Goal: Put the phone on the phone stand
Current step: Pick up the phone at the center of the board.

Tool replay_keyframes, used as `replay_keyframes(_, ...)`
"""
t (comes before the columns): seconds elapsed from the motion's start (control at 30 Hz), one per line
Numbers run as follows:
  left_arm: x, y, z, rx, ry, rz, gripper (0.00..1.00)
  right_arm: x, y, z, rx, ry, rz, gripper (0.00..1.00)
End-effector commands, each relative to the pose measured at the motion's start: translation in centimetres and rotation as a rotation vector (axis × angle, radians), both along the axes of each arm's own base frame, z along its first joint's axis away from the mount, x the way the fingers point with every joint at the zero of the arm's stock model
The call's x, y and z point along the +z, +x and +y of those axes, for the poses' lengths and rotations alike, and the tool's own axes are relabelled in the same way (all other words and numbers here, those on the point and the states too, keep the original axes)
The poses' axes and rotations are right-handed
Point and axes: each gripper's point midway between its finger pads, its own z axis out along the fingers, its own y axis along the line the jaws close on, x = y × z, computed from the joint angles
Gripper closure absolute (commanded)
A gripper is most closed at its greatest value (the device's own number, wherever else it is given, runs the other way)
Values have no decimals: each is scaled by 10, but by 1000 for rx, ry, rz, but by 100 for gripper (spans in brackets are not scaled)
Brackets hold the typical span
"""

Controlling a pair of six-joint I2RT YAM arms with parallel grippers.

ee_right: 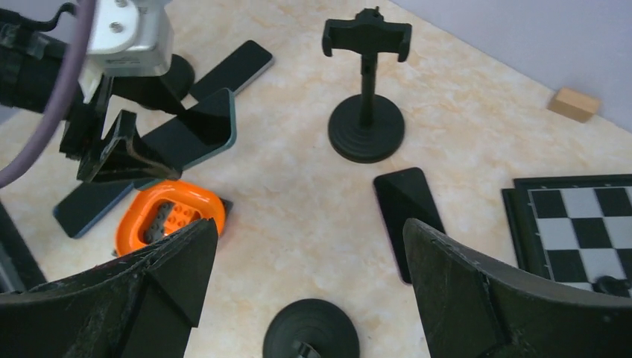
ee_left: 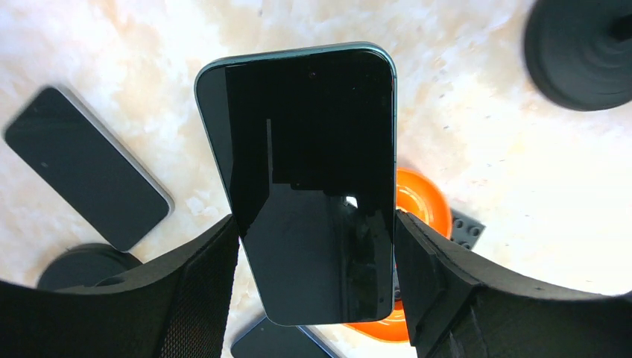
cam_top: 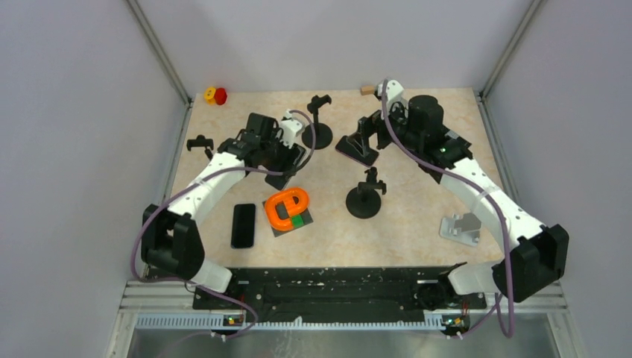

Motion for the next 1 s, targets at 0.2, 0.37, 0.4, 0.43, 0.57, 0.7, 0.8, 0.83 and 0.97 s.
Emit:
replay_keyframes(0.2, 113, -11, -43, -140, -91, -382, 100, 25, 9, 66, 216, 281, 226, 11)
replay_keyframes(0.37, 128, -18, -55, -172, -85, -443, 100, 18, 8, 86, 311, 336, 314, 17)
replay_keyframes(0.4, 130, -19, -58, -179, -83, -452, 100, 16, 9, 89, 321, 338, 327, 18)
replay_keyframes(0.43, 131, -20, -61, -185, -78, -460, 100, 14, 8, 92, 334, 339, 335, 18)
replay_keyframes(0.57, 130, -22, -69, -200, -48, -479, 100, 6, 2, 105, 379, 338, 373, 21)
replay_keyframes(0.7, 130, -25, -77, -208, -35, -495, 100, -7, 2, 114, 384, 325, 407, 25)
replay_keyframes(0.8, 131, -24, -79, -197, -15, -513, 100, -16, -1, 118, 407, 331, 439, 32)
replay_keyframes(0.83, 131, -23, -79, -190, -6, -520, 100, -17, -3, 120, 420, 335, 448, 35)
replay_keyframes(0.97, 132, -20, -81, -172, 12, -541, 100, -26, -8, 127, 442, 332, 482, 45)
